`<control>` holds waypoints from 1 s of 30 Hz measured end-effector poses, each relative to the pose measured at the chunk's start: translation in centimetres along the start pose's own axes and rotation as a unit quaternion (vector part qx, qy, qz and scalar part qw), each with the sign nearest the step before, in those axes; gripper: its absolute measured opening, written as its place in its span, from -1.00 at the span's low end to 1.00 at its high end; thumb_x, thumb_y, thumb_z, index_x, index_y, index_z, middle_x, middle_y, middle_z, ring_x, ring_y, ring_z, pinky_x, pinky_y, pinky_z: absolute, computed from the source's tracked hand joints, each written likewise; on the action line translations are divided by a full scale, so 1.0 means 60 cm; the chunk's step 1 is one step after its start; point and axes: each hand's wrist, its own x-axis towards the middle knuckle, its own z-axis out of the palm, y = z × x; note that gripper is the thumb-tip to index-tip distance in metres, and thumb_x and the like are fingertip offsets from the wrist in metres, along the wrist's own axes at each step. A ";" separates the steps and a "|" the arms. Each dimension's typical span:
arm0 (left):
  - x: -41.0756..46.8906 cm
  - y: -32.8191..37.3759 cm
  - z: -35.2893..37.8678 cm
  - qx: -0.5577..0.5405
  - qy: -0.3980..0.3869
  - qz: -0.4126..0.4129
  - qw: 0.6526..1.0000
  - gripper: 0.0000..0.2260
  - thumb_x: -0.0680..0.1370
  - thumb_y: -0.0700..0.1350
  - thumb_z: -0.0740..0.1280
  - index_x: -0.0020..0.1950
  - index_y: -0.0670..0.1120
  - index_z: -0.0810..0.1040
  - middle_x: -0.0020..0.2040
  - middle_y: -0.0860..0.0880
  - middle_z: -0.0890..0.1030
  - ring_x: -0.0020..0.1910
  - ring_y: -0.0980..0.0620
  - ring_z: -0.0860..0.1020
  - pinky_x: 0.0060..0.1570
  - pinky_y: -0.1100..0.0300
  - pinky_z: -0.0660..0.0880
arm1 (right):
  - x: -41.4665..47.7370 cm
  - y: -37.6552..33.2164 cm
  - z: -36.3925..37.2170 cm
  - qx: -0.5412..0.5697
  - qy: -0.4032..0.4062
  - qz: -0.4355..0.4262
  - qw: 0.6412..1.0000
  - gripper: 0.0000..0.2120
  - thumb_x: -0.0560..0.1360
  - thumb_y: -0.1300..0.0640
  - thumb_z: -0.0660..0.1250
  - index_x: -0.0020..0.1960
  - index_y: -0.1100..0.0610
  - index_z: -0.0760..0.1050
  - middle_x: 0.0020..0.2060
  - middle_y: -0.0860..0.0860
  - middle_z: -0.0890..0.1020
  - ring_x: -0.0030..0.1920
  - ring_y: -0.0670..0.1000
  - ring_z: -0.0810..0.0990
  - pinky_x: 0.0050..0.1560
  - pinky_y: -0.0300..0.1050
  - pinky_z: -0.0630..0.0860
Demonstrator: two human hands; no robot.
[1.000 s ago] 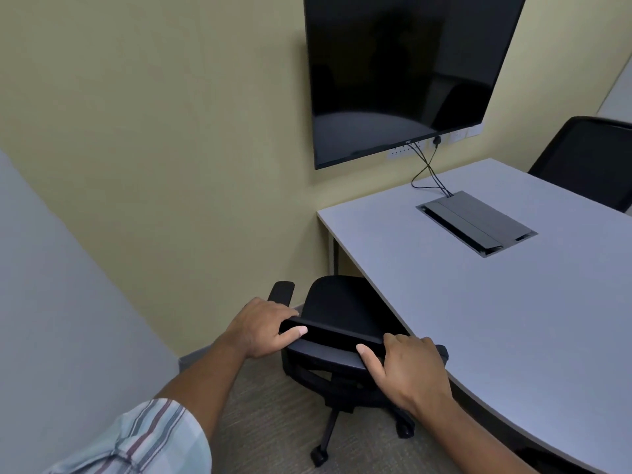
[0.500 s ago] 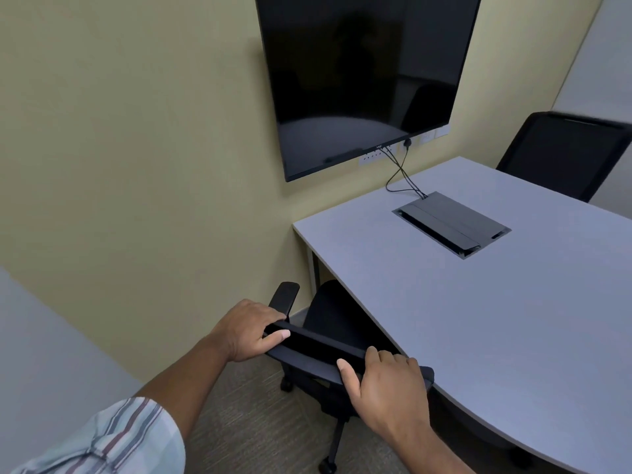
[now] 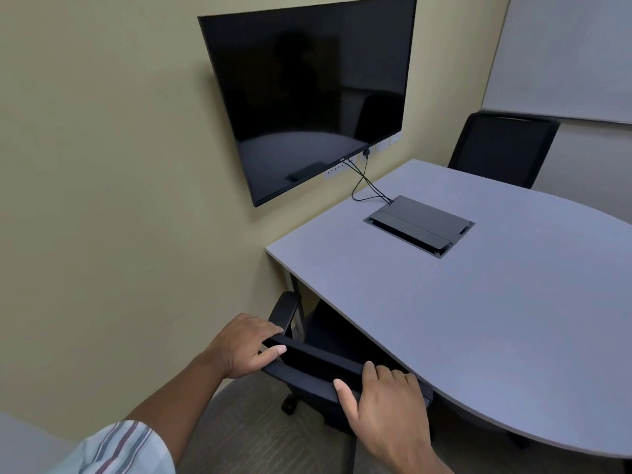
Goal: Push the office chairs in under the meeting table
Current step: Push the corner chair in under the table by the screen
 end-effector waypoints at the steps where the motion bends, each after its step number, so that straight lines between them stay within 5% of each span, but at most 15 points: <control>1: 0.008 -0.008 0.000 -0.002 0.000 0.007 1.000 -0.42 0.68 0.35 0.08 0.40 0.02 0.66 0.17 0.10 0.74 0.12 -0.05 0.67 0.21 -0.06 0.51 | 0.005 -0.005 0.002 -0.001 -0.003 0.008 1.000 -0.18 0.66 -0.44 -0.08 0.09 0.18 0.70 -0.26 0.07 0.69 -0.25 0.18 0.65 -0.12 0.16 0.57; 12: 0.103 -0.096 -0.003 -0.018 0.015 0.092 0.996 -0.37 0.67 0.35 0.07 0.38 -0.04 0.69 0.14 0.04 0.77 0.09 -0.09 0.69 0.17 -0.07 0.54 | 0.058 -0.071 0.002 -0.003 -0.002 0.080 0.997 -0.23 0.66 -0.46 -0.17 -0.09 0.09 0.58 -0.30 0.01 0.61 -0.25 0.14 0.59 -0.10 0.14 0.54; 21: 0.181 -0.158 -0.004 -0.012 0.002 0.140 0.990 -0.31 0.64 0.37 0.04 0.45 -0.03 0.66 0.34 0.02 0.72 0.30 -0.06 0.65 0.30 0.00 0.45 | 0.104 -0.117 0.009 0.009 0.025 0.125 0.992 -0.25 0.65 -0.47 -0.19 -0.09 0.06 0.53 -0.24 0.02 0.63 -0.19 0.13 0.60 -0.05 0.11 0.53; 30: 0.257 -0.215 0.003 -0.009 0.008 0.185 0.983 -0.40 0.70 0.39 0.00 0.19 0.02 0.68 0.01 0.06 0.74 0.02 -0.04 0.65 0.10 -0.08 0.55 | 0.152 -0.154 0.019 0.006 0.031 0.168 0.985 -0.25 0.66 -0.46 -0.16 -0.10 0.08 0.54 -0.23 0.03 0.65 -0.18 0.14 0.60 -0.04 0.13 0.53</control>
